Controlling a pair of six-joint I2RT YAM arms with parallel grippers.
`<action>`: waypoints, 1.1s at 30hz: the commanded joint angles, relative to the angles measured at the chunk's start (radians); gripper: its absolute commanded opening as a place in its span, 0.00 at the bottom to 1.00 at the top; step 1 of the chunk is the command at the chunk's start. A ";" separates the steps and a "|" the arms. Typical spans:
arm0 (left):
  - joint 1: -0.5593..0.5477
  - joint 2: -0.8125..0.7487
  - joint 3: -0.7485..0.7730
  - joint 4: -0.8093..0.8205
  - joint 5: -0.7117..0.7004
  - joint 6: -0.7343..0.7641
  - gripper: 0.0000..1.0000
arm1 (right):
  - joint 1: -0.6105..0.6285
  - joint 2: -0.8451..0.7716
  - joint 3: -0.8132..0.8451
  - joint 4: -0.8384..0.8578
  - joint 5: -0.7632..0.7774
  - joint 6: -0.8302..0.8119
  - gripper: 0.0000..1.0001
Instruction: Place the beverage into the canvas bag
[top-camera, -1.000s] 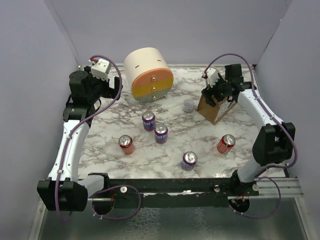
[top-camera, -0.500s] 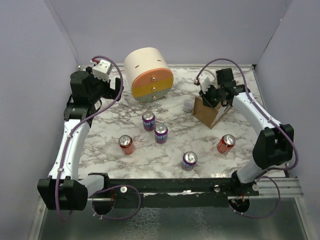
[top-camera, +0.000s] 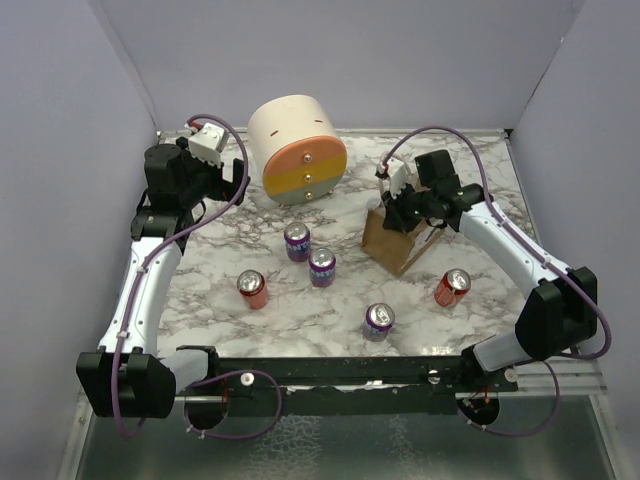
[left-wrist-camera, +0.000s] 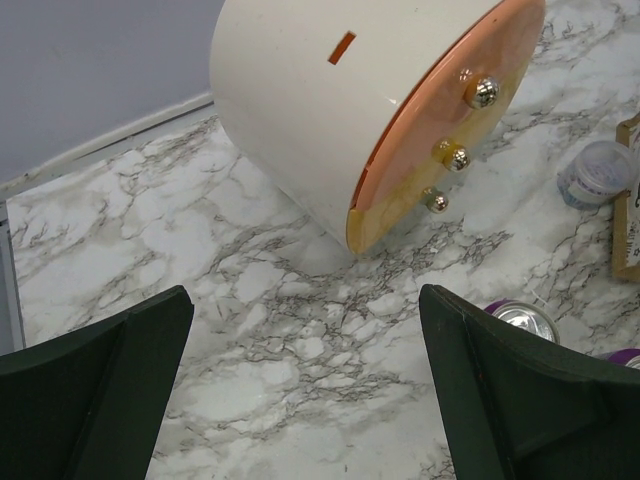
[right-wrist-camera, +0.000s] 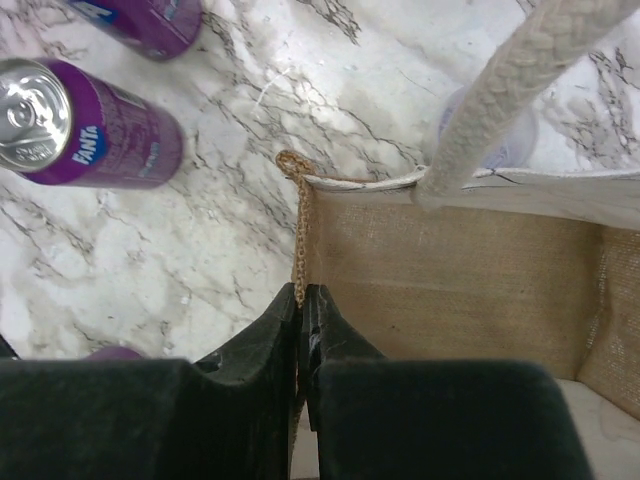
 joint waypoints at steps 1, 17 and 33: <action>0.004 -0.017 -0.018 0.033 0.021 0.005 0.99 | 0.035 0.002 -0.011 0.099 -0.046 0.140 0.07; 0.004 0.001 -0.026 0.033 0.042 0.018 0.99 | 0.135 0.071 -0.006 0.273 0.059 0.291 0.16; 0.005 0.016 -0.046 0.027 0.158 0.049 0.99 | 0.138 -0.080 0.012 0.197 0.011 0.115 0.80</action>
